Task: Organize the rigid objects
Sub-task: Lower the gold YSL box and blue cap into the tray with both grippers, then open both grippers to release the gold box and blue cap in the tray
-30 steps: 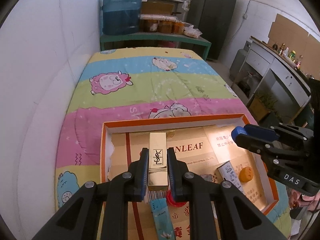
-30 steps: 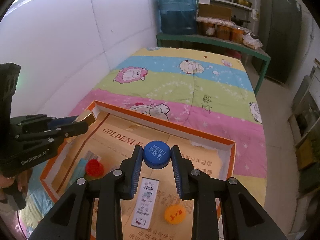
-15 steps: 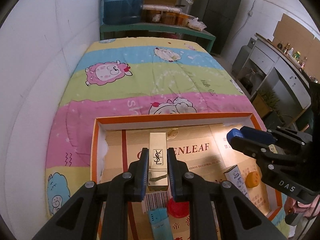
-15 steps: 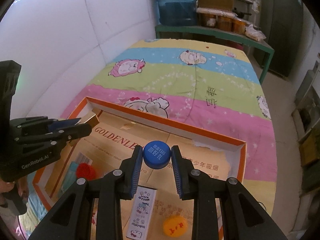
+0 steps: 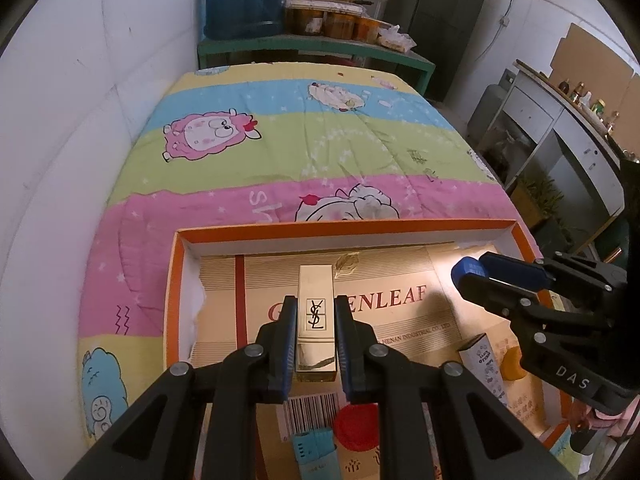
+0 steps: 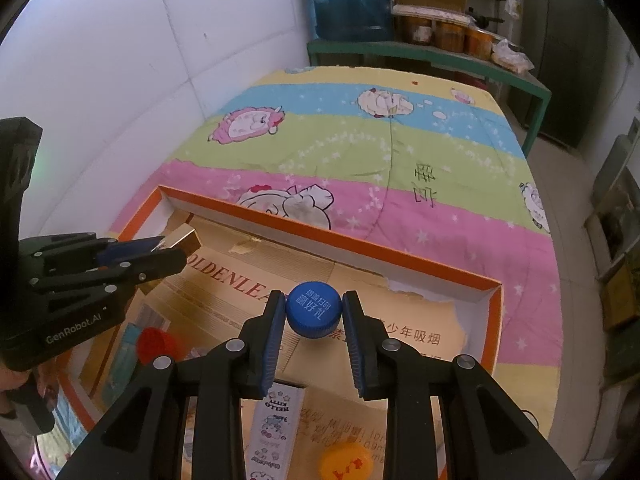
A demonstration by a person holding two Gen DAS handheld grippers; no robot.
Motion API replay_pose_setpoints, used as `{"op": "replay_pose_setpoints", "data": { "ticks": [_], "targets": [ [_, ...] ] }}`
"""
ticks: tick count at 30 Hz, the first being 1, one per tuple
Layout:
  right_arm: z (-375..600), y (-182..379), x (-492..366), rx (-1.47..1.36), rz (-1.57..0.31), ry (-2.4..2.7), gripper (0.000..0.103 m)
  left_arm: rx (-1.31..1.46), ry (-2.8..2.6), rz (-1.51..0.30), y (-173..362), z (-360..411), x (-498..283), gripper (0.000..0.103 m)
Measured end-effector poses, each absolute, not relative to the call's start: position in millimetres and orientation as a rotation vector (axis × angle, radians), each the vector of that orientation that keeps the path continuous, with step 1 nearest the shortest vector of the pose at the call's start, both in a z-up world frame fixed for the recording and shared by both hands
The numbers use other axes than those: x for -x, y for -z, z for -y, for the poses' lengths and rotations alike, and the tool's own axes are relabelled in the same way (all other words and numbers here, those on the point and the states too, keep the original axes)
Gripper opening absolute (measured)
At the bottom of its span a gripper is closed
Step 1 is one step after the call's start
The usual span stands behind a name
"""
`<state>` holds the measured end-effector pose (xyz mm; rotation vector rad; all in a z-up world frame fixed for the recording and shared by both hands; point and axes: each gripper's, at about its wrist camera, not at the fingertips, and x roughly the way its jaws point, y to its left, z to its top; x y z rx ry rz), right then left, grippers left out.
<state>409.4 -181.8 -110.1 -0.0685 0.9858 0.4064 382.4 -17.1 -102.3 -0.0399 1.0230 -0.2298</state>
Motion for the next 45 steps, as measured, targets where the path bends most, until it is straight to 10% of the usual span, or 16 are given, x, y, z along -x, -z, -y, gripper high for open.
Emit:
{"op": "replay_pose_setpoints", "data": {
  "ticks": [28,33,45],
  "targets": [
    [178.4,127.2,-414.5,0.089,-1.033,-0.401,0.030,0.025,0.254,-1.054,121.9,21.2,-387.0,0.020],
    [176.5,131.3,-416.0,0.099,-1.056,-0.401,0.031,0.029,0.269,-1.049,119.9,22.5,-384.9,0.051],
    [173.5,130.3,-411.8,0.117,-1.061,-0.399,0.040,0.038,0.268,-1.027,113.2,21.0,-380.9,0.053]
  ]
}}
